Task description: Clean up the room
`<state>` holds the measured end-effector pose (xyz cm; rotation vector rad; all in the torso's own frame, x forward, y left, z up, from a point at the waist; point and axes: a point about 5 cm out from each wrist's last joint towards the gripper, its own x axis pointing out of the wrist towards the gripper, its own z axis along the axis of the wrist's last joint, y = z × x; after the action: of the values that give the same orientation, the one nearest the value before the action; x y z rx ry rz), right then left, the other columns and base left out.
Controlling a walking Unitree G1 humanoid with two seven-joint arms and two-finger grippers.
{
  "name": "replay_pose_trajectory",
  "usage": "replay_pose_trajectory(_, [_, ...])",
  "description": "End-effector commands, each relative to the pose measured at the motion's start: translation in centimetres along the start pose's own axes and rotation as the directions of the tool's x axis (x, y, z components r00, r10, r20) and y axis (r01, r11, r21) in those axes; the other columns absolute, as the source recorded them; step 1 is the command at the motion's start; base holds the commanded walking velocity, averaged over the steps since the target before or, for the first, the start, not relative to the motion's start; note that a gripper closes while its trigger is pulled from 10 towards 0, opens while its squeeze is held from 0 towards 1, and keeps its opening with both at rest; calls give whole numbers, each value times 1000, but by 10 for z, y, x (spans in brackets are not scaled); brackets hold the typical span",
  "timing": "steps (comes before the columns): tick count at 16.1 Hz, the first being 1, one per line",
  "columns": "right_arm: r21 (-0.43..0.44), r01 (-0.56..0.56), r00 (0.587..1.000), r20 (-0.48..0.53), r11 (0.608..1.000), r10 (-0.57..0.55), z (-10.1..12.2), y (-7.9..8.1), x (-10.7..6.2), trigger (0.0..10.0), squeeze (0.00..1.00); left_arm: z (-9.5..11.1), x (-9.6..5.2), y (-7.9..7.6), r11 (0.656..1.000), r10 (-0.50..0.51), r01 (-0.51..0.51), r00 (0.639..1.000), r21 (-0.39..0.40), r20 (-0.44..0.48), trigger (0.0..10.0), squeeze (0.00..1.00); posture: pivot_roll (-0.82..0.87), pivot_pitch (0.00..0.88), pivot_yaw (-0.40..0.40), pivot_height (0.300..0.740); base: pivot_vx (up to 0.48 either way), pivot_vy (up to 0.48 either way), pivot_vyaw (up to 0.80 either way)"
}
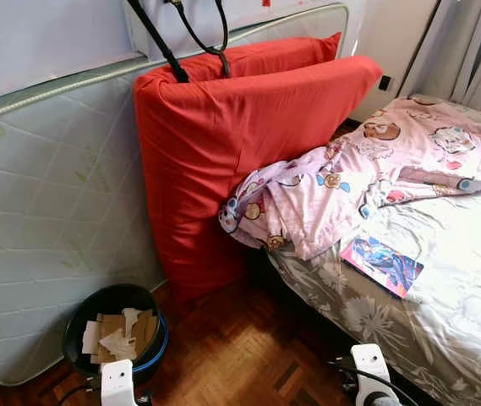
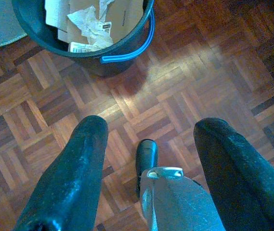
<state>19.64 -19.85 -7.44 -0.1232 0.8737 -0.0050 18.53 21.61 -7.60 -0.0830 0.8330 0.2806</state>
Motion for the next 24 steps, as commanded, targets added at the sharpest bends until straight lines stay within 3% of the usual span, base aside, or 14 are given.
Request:
replay_pose_trajectory(1, [218, 13, 996, -90, 976, 6, -20, -16, -5, 10000, 0, -9, -1, 0, 988, -125, 134, 985, 72, -116, 10000, 0, -44, 0, -65, 740, 0, 0, 0])
replay_pose_trajectory(2, [257, 28, 996, -92, 966, -5, -20, -16, -5, 10000, 0, -8, 0, 1, 982, -133, 148, 983, 115, -126, 10000, 0, -36, 0, -63, 740, 0, 0, 0])
replay_pose_trajectory(9, [239, 1, 996, -83, 971, 19, -21, -14, -5, 10000, 0, -11, -1, 1, 985, -139, 151, 981, 81, -135, 10000, 0, -36, 0, -68, 740, 0, 0, 0])
replay_pose_trajectory(11, [238, 1, 995, -95, 971, 22, -23, -14, -6, 10000, 0, -12, -2, 1, 993, -116, 117, 987, 1, -111, 10000, 0, -30, 0, -76, 740, 0, 0, 0])
replay_pose_trajectory(24, [238, 1, 995, -95, 971, 22, -23, -14, -6, 10000, 0, -12, -2, 1, 993, -116, 117, 987, 1, -111, 10000, 0, -30, 0, -76, 740, 0, 0, 0])
